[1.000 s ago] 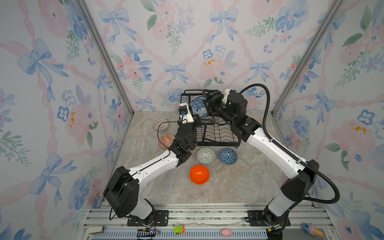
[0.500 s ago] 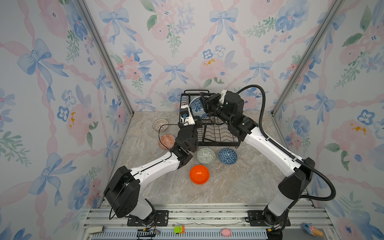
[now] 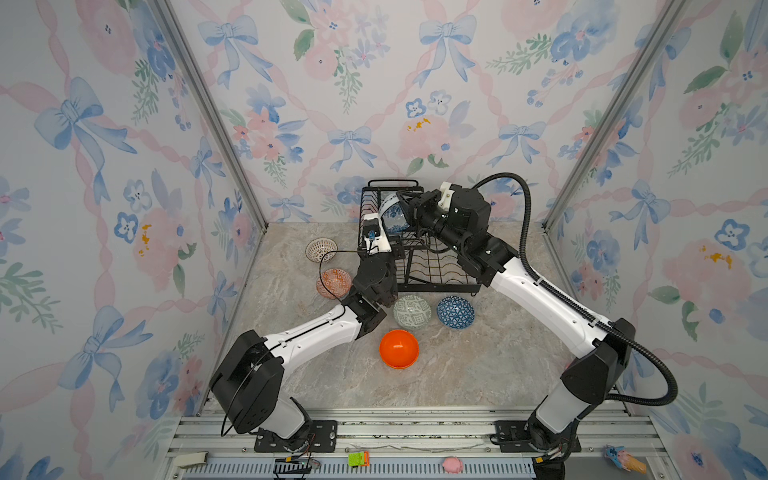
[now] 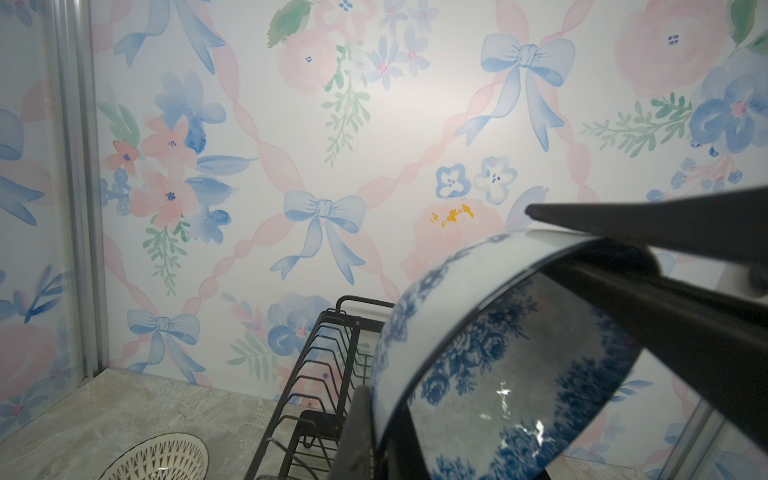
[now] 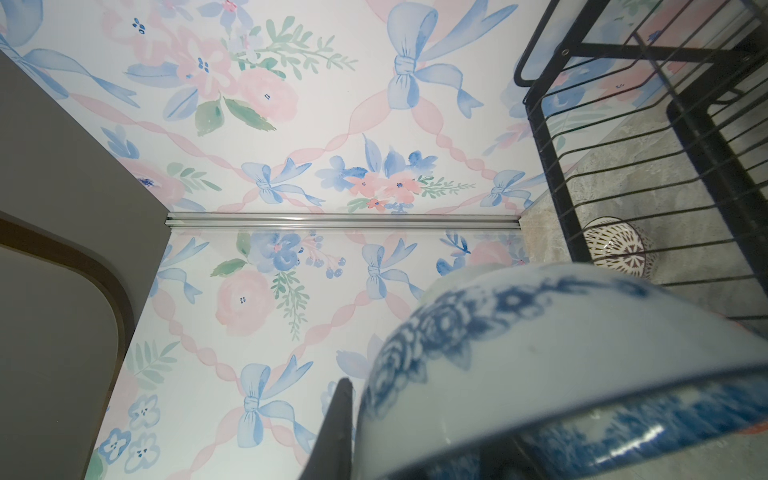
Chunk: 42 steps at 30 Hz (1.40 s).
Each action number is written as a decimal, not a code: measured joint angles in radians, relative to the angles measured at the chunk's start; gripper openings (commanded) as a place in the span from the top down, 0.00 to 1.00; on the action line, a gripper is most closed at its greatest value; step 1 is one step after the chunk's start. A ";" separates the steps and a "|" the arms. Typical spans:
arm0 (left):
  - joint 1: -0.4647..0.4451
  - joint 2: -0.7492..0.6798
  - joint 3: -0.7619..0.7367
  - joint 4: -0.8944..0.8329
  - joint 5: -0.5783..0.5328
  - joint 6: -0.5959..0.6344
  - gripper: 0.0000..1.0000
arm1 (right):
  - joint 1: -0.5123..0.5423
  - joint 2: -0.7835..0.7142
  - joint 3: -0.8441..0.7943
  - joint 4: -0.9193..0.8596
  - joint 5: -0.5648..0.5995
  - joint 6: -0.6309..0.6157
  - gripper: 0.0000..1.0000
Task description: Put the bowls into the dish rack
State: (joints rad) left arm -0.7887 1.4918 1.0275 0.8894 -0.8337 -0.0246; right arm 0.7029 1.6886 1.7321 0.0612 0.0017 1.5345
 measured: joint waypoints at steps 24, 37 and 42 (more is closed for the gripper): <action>-0.047 -0.191 -0.085 -0.008 0.058 -0.010 0.02 | -0.134 -0.166 -0.216 0.086 0.036 -0.239 1.00; -0.049 -0.270 -0.085 -0.282 0.163 -0.126 0.02 | -0.323 -0.438 -0.494 0.076 0.030 -0.366 1.00; -0.049 -0.291 -0.085 -0.368 0.230 -0.165 0.02 | -0.371 -0.440 -0.585 0.074 -0.007 -0.377 1.00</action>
State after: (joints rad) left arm -0.8375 1.2007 0.9424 0.5213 -0.6033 -0.1898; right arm 0.3321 1.2484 1.1473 0.1349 -0.0051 1.1576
